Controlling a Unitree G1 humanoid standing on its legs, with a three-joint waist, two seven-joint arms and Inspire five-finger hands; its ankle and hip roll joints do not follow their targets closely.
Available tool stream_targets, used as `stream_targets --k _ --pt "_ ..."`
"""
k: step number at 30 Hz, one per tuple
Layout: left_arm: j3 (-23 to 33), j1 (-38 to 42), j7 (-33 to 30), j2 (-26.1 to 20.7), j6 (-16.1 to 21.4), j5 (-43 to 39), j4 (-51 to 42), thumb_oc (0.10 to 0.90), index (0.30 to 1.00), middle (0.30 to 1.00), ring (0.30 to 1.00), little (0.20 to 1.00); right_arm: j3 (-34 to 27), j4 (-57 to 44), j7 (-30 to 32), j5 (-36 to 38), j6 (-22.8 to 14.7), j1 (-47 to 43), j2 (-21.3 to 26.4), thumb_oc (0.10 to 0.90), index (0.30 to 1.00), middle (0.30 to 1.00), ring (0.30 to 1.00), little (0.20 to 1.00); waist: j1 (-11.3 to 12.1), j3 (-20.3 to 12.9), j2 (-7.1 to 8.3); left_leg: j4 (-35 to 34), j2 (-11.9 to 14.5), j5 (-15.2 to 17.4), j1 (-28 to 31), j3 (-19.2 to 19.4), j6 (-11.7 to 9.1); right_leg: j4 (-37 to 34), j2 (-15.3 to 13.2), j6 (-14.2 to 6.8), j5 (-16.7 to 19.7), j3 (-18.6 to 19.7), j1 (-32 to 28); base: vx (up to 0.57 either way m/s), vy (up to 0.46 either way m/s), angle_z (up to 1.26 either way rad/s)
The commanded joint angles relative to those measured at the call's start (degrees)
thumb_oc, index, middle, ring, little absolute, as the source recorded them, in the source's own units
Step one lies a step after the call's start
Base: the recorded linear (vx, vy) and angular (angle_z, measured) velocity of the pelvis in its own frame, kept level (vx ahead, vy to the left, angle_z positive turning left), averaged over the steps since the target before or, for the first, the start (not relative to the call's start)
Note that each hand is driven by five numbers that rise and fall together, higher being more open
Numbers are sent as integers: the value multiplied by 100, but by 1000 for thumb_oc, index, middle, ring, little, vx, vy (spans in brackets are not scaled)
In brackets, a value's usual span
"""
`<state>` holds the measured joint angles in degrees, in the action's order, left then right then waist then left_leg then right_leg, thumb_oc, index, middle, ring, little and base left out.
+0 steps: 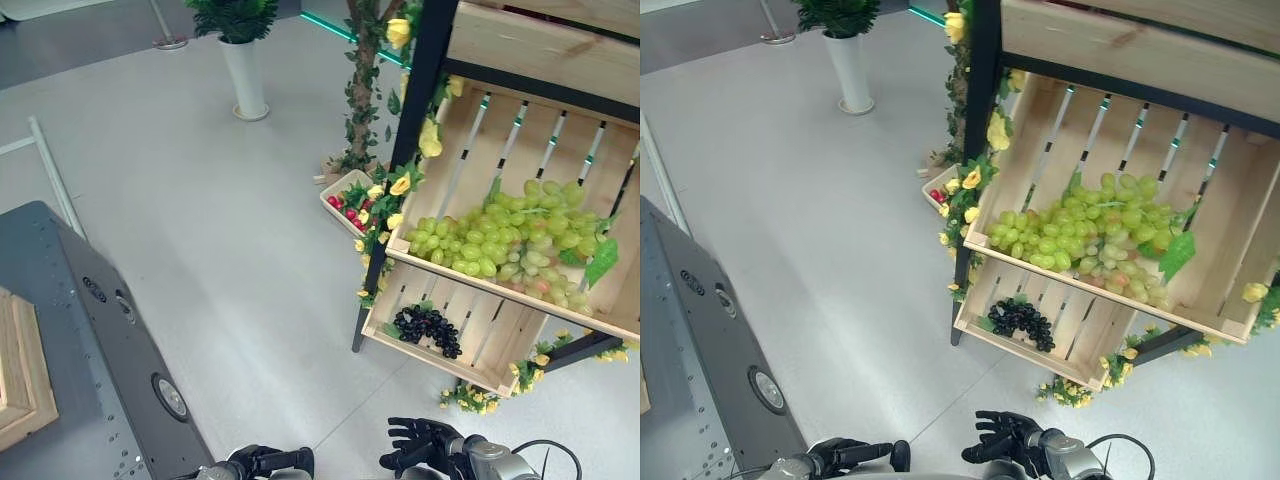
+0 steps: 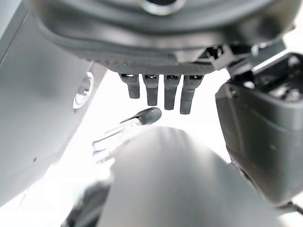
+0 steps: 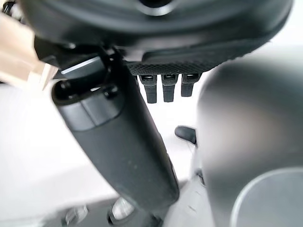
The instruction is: Pick up the fruits from the basket on one side to the basket on the other side
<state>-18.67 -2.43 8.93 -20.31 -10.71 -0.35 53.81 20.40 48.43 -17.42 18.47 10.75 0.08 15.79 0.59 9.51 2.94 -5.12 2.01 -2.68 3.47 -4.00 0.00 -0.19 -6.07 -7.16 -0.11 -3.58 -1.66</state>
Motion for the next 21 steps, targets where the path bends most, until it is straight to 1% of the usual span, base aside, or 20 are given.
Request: stream_targets --k 1,2,3,4,5,6,7,8,9,11,12,13,15,16,17,19,20,21 --pt "-180 332 -78 217 337 -186 180 800 900 900 900 900 -224 150 512 35 -798 11 -85 800 900 900 900 900 -23 -183 -210 166 -698 435 -40 -333 378 745 552 87 -174 727 288 -29 -349 187" --pt "-168 351 -105 247 359 -200 172 800 900 900 900 900 -218 161 685 -78 -996 2 -97 800 900 900 900 900 -13 -173 -209 151 -687 403 -44 -416 345 650 601 144 -239 712 228 -55 -394 176" --pt "-156 362 -164 285 336 -208 148 800 900 900 900 900 -204 102 827 -60 -1084 -20 -93 800 900 900 900 900 4 -160 -199 153 -667 361 -74 -487 290 534 645 195 -258 681 174 -46 -259 122" --pt "-154 363 -175 295 320 -206 142 800 900 900 900 900 -200 84 825 -58 -1066 -28 -92 800 900 900 900 900 4 -154 -196 157 -661 349 -82 -506 273 510 652 206 -258 660 159 -101 -366 69" --pt "-104 336 -216 319 311 -285 68 800 900 900 900 900 -125 -34 847 -163 -1070 -78 -84 800 900 900 900 900 52 -109 -178 202 -568 267 -172 -501 137 369 700 263 -253 573 95 -94 -296 47" --pt "-92 333 -244 322 325 -350 54 800 900 900 900 900 -105 -55 841 -221 -1114 -89 -79 800 900 900 900 900 58 -98 -177 213 -547 251 -196 -490 112 344 713 274 -251 569 87 -166 -440 56" --pt "-47 385 -284 335 318 -411 -17 800 900 900 900 900 4 -226 893 -454 -1291 -135 -22 800 900 900 900 900 104 -61 -168 233 -444 135 -343 -432 -26 176 747 309 -223 487 33 -135 -332 66" --pt "-27 431 -320 335 283 -433 -48 800 900 900 900 900 78 -343 901 -587 -1363 -160 23 800 900 900 900 900 135 -40 -164 240 -387 49 -456 -387 -114 92 752 316 -206 421 -7 -141 -362 88" --pt "-3 465 -370 336 257 -510 -58 800 900 900 900 900 122 -435 881 -609 -1336 -162 58 800 900 900 900 900 154 -26 -160 244 -356 -13 -553 -326 -175 21 745 316 -190 348 -53 -94 -286 85" --pt "76 561 -259 324 212 -471 -113 800 900 900 900 900 142 -571 900 -523 -1209 -152 145 800 900 900 900 900 213 -1 -145 378 -336 -33 -799 -21 -279 -177 670 317 -160 42 -180 -73 -217 58" --pt "77 561 -258 324 211 -471 -114 800 900 900 900 900 143 -571 900 -523 -1209 -152 145 800 900 900 900 900 209 -1 -145 384 -337 -30 -803 -25 -279 -179 669 317 -159 38 -181 -89 -177 68" --pt "70 568 -193 323 194 -461 -205 800 900 900 900 900 118 -503 743 -512 -1079 -176 227 800 900 900 900 900 274 0 -147 573 -364 43 -898 235 -318 -295 571 332 -131 -282 -222 -88 -138 86" --pt "102 541 -189 332 154 -549 -255 800 900 900 900 900 81 -381 800 -432 -1108 -178 271 800 900 900 900 900 322 -7 -120 892 -435 220 -927 486 -309 -347 428 341 -91 -592 -216 -105 -116 90" --pt "139 490 -166 339 146 -555 -280 800 900 900 900 900 43 -324 809 -295 -1041 -170 277 800 900 900 900 900 331 -2 -79 1204 -508 413 -931 693 -274 -362 321 338 -53 -775 -195 -82 -43 71" --pt "150 467 -161 340 153 -556 -284 800 900 900 900 900 32 -305 797 -294 -1014 -164 276 800 900 900 900 900 332 -1 -68 1296 -527 475 -932 747 -262 -361 290 335 -40 -824 -185 -82 -22 85" --pt "227 379 -87 349 231 -476 -306 800 900 900 900 900 -4 -234 776 -212 -1013 -105 254 800 900 900 900 900 304 9 -46 1617 -577 782 -846 1012 -172 -323 194 331 -6 -962 -117 -53 14 106" --pt "233 376 -46 340 246 -441 -303 800 900 900 900 900 -15 -237 756 -184 -1011 -86 250 800 900 900 900 900 285 1 -45 1676 -569 844 -831 1081 -162 -322 181 332 -4 -988 -103 -26 39 115" --pt "215 380 48 301 258 -358 -323 800 900 900 900 900 -46 -252 709 -187 -971 -42 246 800 900 900 900 900 239 -34 -59 1677 -514 898 -781 1238 -173 -326 163 326 -5 -1083 -75 -7 59 132"
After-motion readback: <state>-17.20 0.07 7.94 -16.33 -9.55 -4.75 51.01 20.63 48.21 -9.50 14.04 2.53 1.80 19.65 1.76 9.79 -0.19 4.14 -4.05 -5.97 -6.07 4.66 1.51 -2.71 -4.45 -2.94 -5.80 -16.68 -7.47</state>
